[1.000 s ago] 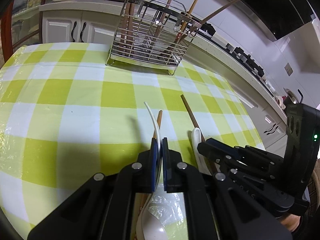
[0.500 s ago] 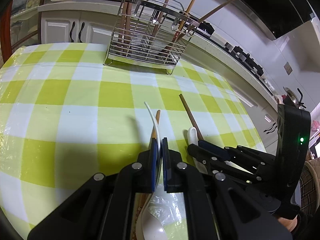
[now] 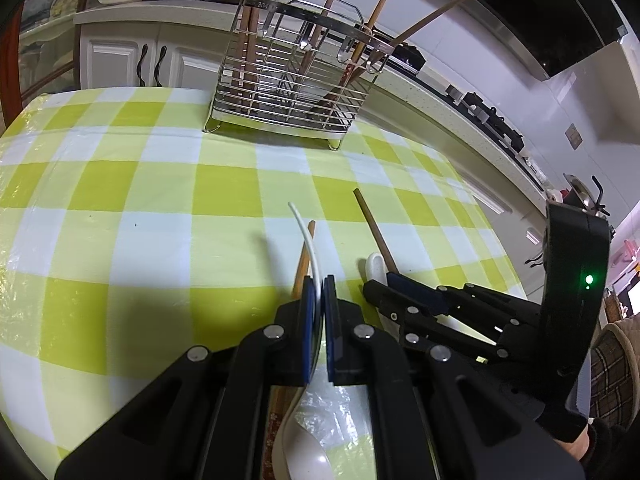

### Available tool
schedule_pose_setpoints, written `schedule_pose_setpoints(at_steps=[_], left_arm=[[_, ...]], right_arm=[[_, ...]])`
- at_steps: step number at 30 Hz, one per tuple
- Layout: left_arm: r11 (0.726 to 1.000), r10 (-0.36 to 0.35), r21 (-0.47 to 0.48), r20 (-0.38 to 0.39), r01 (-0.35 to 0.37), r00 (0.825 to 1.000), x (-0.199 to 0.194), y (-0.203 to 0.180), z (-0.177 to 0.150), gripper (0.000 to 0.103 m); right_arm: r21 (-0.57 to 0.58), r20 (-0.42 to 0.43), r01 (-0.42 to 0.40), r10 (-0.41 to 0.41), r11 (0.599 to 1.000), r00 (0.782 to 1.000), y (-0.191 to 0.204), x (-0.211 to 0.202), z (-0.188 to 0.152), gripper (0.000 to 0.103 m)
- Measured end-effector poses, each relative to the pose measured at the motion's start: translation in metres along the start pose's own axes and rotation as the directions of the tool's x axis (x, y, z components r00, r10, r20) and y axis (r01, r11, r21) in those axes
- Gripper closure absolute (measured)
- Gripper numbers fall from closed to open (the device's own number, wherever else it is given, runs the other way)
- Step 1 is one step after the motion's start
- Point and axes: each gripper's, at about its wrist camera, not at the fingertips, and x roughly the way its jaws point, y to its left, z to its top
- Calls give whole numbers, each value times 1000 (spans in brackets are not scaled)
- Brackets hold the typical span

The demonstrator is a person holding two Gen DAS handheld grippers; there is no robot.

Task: Organize utensils
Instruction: 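Hold both white spoons and adjust the grips on the cloth, then lift both white spoons and carry them over the wire rack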

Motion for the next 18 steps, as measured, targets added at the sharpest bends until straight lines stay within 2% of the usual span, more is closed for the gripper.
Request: schedule_pose_setpoints(at_steps=[5, 18], left_arm=[[1000, -3, 2, 4, 3, 1000, -2, -1, 1, 98], [1000, -8, 22, 31, 8, 999, -15, -12, 4, 99]], right_arm=[[18, 14, -23, 23, 1000, 1000, -5, -5, 0, 86], [25, 113, -38, 35, 999, 993, -8, -49, 12, 87]])
